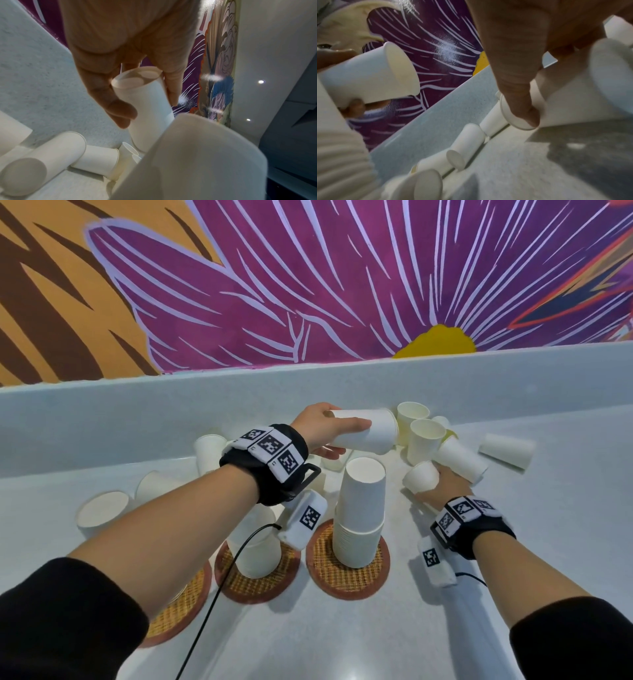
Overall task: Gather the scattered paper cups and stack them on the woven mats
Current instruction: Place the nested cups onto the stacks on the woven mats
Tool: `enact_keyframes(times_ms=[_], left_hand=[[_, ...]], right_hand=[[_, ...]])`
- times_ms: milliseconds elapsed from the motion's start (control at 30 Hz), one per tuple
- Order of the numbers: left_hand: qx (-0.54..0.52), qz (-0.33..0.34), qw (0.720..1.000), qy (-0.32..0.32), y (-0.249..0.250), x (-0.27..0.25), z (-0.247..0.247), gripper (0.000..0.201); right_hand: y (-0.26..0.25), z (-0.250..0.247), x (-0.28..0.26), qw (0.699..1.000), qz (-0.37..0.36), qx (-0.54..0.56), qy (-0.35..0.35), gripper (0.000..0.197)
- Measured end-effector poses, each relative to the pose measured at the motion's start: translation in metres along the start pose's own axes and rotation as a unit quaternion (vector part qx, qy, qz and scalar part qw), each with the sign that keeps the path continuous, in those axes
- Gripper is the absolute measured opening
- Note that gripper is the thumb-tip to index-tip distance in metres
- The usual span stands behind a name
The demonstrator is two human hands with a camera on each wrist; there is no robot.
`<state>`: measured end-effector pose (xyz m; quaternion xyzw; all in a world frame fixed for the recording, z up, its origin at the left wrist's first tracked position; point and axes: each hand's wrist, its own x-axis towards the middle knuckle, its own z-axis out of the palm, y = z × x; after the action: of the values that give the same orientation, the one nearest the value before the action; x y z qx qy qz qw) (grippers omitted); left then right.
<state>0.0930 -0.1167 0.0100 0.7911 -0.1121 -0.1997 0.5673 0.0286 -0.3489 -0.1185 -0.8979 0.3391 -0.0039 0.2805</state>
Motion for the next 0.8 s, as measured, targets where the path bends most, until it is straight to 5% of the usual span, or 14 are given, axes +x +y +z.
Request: enact_keyframes(times_ms=[167, 333, 567, 800], left_hand=[[-0.011, 0.005, 1.0, 0.009, 0.002, -0.002, -0.005, 0.06], [-0.074, 0.014, 0.997, 0.03, 0.009, -0.011, -0.018, 0.057], [-0.296, 0.04, 0.954, 0.008, 0.033, -0.06, -0.04, 0.023], [-0.11, 0.125, 0.985, -0.041, 0.032, -0.107, -0.057, 0.03]], right_hand=[[-0.014, -0.021, -0.006, 0.989, 0.014, 0.149, 0.009, 0.051], [-0.043, -0.068, -0.037, 0.949, -0.086, 0.303, 0.013, 0.064], [-0.079, -0.098, -0.109, 0.918, -0.253, 0.307, -0.017, 0.054], [-0.106, -0.09, -0.164, 0.902, -0.336, 0.266, -0.057, 0.07]])
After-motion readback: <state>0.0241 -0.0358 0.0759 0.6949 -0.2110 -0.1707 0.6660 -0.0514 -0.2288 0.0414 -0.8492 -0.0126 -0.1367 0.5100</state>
